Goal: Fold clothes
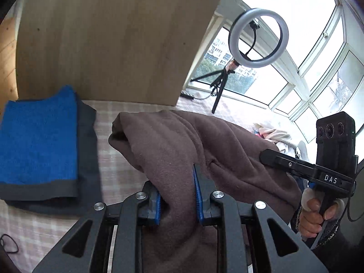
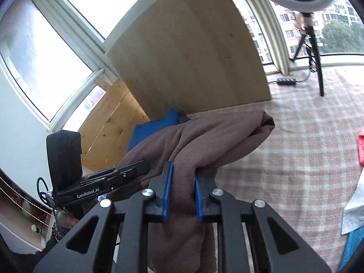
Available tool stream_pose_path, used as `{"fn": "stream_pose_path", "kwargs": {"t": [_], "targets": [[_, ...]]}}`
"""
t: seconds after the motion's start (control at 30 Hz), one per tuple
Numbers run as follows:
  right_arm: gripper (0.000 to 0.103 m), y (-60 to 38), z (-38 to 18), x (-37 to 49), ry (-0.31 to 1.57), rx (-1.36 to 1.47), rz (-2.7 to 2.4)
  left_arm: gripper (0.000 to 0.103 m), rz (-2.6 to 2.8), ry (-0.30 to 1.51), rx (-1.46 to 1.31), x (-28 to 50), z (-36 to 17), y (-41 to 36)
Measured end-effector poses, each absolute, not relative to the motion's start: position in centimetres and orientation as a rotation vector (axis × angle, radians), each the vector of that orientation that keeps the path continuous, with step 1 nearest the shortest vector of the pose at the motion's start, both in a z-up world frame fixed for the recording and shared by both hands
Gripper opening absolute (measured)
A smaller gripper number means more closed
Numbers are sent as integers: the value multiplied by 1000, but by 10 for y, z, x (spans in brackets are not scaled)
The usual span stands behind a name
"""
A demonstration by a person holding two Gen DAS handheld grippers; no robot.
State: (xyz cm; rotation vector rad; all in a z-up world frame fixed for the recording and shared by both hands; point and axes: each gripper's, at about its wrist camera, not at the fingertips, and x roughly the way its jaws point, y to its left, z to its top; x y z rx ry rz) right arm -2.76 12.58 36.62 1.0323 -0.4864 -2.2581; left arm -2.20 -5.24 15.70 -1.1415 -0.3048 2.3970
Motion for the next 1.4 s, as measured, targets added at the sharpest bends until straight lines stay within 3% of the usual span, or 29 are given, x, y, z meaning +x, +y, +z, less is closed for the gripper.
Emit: {"fn": "stream_pose_path", "kwargs": {"t": [0.37,0.47,0.53,0.57,0.63,0.87,1.1,1.2,1.3,1.4], "targets": [[17,-40,396,-88,-383,885,-2192,21,2673,-208,-1029,-60,194,-209],[22,-76,348,-110,-296,1062,-2213,32,2745,-91,-1254,-82,148,-241],[22,-92,302,-123,-164,1317,-2198,29,2753,-109,-1441,-94,109,-264],[22,-91,290,-123,-160,1352,-2197,23,2749,-153,-1482,-97,95,-276],[22,-90,293,-126,-167,1293,-2219,23,2751,-262,-1456,-99,83,-291],[22,-130,318,-161,-154,1096,-2240,23,2790,-288,-1301,-122,86,-291],[22,-177,281,-203,-82,1215,-2214,24,2848,-309,-1234,-121,98,-301],[25,-176,250,-216,-80,1318,-2195,25,2840,-155,-1456,-136,54,-302],[25,-171,240,-217,-136,1324,-2160,30,2871,-11,-1503,-141,27,-300],[25,-170,257,-210,-90,1306,-2168,28,2911,-33,-1507,-140,41,-305]]}}
